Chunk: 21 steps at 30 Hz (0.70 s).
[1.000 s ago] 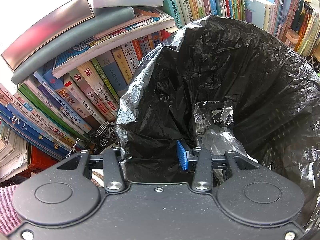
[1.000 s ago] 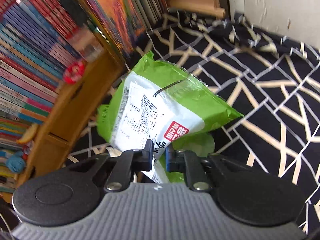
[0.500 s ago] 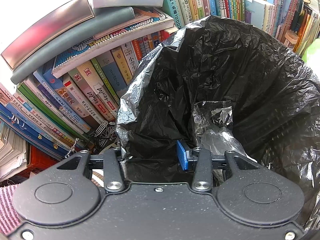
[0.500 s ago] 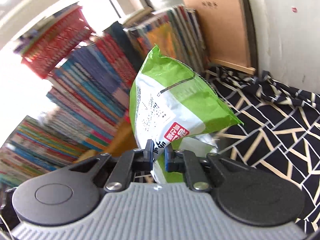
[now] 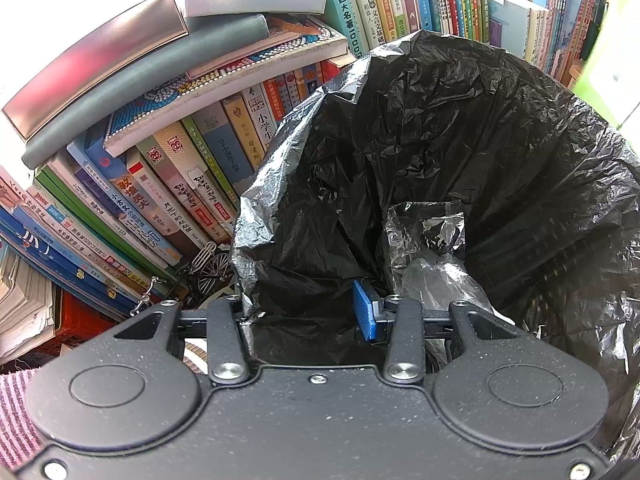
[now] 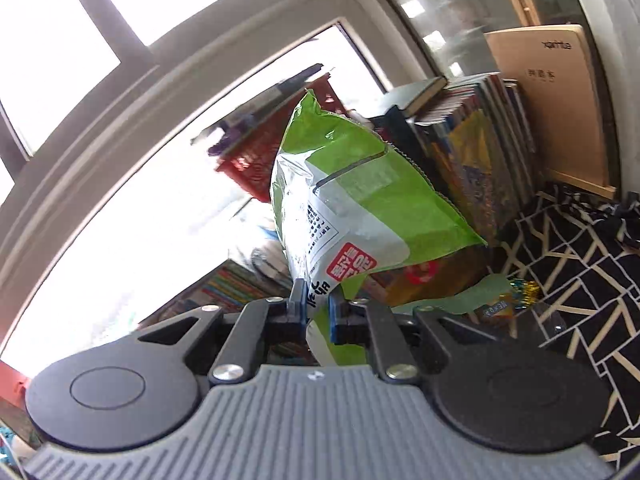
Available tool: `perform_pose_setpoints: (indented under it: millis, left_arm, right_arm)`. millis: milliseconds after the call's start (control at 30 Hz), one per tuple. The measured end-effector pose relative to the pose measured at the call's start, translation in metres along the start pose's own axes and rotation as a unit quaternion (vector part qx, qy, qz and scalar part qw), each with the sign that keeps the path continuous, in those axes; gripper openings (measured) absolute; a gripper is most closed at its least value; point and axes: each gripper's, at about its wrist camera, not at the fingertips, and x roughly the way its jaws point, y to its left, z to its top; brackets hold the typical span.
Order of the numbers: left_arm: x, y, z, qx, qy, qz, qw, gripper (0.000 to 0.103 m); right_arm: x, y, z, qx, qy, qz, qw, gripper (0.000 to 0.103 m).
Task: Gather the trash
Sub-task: 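Lift the green snack bag with the right gripper and carry it over the bin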
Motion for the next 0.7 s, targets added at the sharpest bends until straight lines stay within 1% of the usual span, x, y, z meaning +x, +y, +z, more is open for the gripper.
perform_pose_setpoints:
  millis: [133, 333, 533, 700]
  left_arm:
    - [0.000, 0.000, 0.000, 0.000, 0.000, 0.000, 1.0000, 0.039]
    - [0.000, 0.000, 0.000, 0.000, 0.000, 0.000, 1.0000, 0.039]
    - [0.000, 0.000, 0.000, 0.000, 0.000, 0.000, 1.0000, 0.039]
    - [0.000, 0.000, 0.000, -0.001, 0.000, -0.001, 1.0000, 0.039]
  right_arm:
    - [-0.014, 0.023, 0.003, -0.008, -0.008, 0.067, 0.998, 0.013]
    - [-0.030, 0.042, 0.006, -0.011, -0.015, 0.140, 0.990, 0.013]
    - [-0.044, 0.058, 0.008, -0.015, -0.013, 0.208, 0.978, 0.013]
    - [-0.058, 0.079, 0.006, -0.034, -0.008, 0.268, 0.963, 0.013]
